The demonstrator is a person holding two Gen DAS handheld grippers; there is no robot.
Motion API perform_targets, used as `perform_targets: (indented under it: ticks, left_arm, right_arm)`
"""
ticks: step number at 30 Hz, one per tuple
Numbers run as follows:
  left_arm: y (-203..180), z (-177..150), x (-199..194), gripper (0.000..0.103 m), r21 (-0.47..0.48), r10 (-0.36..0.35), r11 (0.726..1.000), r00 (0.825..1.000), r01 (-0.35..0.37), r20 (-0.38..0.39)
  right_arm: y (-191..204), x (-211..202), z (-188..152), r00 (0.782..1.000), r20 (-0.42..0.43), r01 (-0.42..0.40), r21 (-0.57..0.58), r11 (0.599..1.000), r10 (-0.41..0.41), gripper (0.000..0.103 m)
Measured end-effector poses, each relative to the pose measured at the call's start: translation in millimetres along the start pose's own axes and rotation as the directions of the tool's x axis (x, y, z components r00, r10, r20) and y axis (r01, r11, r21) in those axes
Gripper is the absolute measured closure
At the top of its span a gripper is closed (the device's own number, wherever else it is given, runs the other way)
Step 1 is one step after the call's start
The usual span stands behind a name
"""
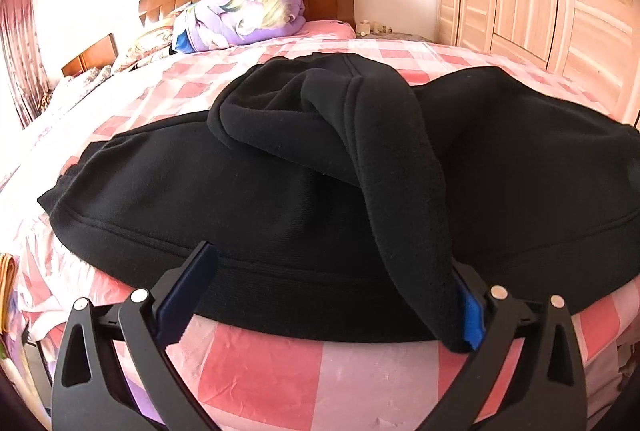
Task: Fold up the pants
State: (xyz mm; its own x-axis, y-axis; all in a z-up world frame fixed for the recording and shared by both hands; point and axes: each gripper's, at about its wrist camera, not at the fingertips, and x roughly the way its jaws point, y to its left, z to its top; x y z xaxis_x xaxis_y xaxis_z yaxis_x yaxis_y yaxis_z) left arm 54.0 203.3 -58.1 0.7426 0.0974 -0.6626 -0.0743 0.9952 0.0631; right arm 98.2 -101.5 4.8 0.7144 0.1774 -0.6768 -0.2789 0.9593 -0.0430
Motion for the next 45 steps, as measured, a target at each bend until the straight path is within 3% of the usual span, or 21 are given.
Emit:
perform_targets:
  ticks: [4, 6, 8, 10, 14, 16, 19, 22, 23, 24, 25, 26, 27, 29, 30, 31, 32, 36, 38, 43, 45]
  left_arm:
    - [15.6, 4.2, -2.1, 0.002, -0.09, -0.093, 0.992, 0.995, 0.091, -0.029]
    - [28.5, 9.8, -22.3, 0.002, -0.126, -0.141, 0.981, 0.989, 0.144, 0.04]
    - [37.7, 26.6, -45.1, 0.002, -0.103, -0.106, 0.988, 0.988, 0.118, 0.114]
    - [41.4, 61.6, -54.0, 0.002, -0.052, -0.005, 0.999, 0.99, 0.012, 0.141]
    - [11.3, 132.1, -10.2, 0.002, 0.096, 0.011, 0.995, 0.999, -0.014, 0.032]
    - [-13.4, 166.9, 32.6, 0.002, 0.147, 0.004, 0.989, 0.999, 0.001, -0.038]
    - [-42.4, 192.5, 99.0, 0.002, 0.169, -0.033, 0.983, 0.977, 0.07, -0.213]
    - [-61.2, 191.6, 156.5, 0.002, 0.206, 0.028, 0.977, 0.932, 0.051, -0.361]
    - [-61.5, 191.3, 164.0, 0.01, 0.21, 0.041, 0.977, 0.927, 0.042, -0.372]
    - [-59.2, 191.3, 175.3, 0.029, 0.204, 0.055, 0.979, 0.918, 0.029, -0.392]
    - [-55.7, 191.4, 181.8, 0.037, 0.184, 0.044, 0.982, 0.912, 0.035, -0.408]
    - [-48.3, 193.9, 182.1, 0.069, 0.146, 0.011, 0.988, 0.914, 0.053, -0.406]
    - [-42.4, 194.6, 180.4, 0.085, 0.147, 0.037, 0.989, 0.917, 0.024, -0.398]
    - [-34.8, 197.0, 163.7, 0.088, 0.148, 0.043, 0.989, 0.944, 0.007, -0.327]
    - [-27.7, 197.5, 146.2, 0.09, 0.166, 0.107, 0.984, 0.963, -0.067, -0.247]
    - [-23.1, 198.2, 131.9, 0.09, 0.177, 0.158, 0.976, 0.97, -0.125, -0.185]
    - [-12.4, 197.2, 108.6, 0.091, 0.175, 0.213, 0.965, 0.972, -0.195, -0.094]
    - [44.9, 185.8, 44.9, 0.094, 0.086, 0.314, 0.944, 0.948, -0.318, 0.055]
    - [83.2, 170.6, 19.1, 0.094, 0.014, 0.335, 0.942, 0.94, -0.336, 0.061]
    - [184.8, 72.1, -10.9, 0.094, -0.188, 0.327, 0.923, 0.942, -0.336, -0.076]
    - [212.0, 26.9, -5.3, 0.087, -0.252, 0.239, 0.929, 0.959, -0.27, -0.15]
  right_arm:
    - [37.7, 47.2, 41.3, 1.0, -0.008, -0.028, -0.097, 0.995, 0.027, 0.005]
    - [49.5, 70.6, 46.0, 0.999, -0.037, -0.03, -0.113, 0.993, 0.026, 0.005]
    - [57.1, 90.3, 39.8, 0.996, -0.084, -0.032, -0.123, 0.992, 0.022, 0.005]
    - [59.1, 96.0, 35.8, 0.993, -0.117, -0.029, -0.149, 0.988, 0.012, 0.005]
    - [63.8, 94.4, 35.5, 0.991, -0.131, -0.025, -0.162, 0.987, 0.004, 0.005]
    - [62.1, 93.7, 33.4, 0.992, -0.13, -0.024, -0.158, 0.987, 0.004, 0.005]
    - [60.1, 93.6, 30.8, 0.992, -0.125, -0.02, -0.146, 0.989, 0.002, 0.005]
    - [59.3, 96.3, 31.8, 0.992, -0.13, -0.025, -0.133, 0.991, 0.007, 0.005]
    - [58.8, 96.5, 32.2, 0.991, -0.132, -0.029, -0.129, 0.991, 0.012, 0.005]
    - [58.1, 96.4, 32.2, 0.991, -0.134, -0.034, -0.124, 0.992, 0.017, 0.005]
    - [57.9, 96.3, 32.4, 0.991, -0.135, -0.038, -0.12, 0.992, 0.021, 0.005]
    - [56.9, 96.0, 32.4, 0.99, -0.135, -0.042, -0.115, 0.992, 0.026, 0.005]
    - [56.2, 95.8, 32.4, 0.99, -0.135, -0.047, -0.109, 0.993, 0.032, 0.005]
    - [53.9, 96.5, 32.9, 0.99, -0.136, -0.056, -0.093, 0.994, 0.043, 0.005]
    - [52.8, 96.5, 32.9, 0.99, -0.136, -0.059, -0.086, 0.995, 0.047, 0.005]
    - [51.8, 96.5, 32.9, 0.989, -0.137, -0.064, -0.079, 0.995, 0.053, 0.005]
    - [51.5, 96.6, 33.0, 0.989, -0.138, -0.068, -0.076, 0.995, 0.057, 0.005]
    - [53.5, 96.6, 34.0, 0.989, -0.14, -0.062, -0.085, 0.994, 0.05, 0.005]
    - [54.9, 96.5, 34.5, 0.989, -0.14, -0.055, -0.092, 0.994, 0.042, 0.005]
    - [56.0, 97.5, 35.3, 0.989, -0.142, -0.041, -0.103, 0.994, 0.027, 0.005]
    - [56.6, 98.6, 35.8, 0.99, -0.143, -0.036, -0.109, 0.993, 0.02, 0.005]
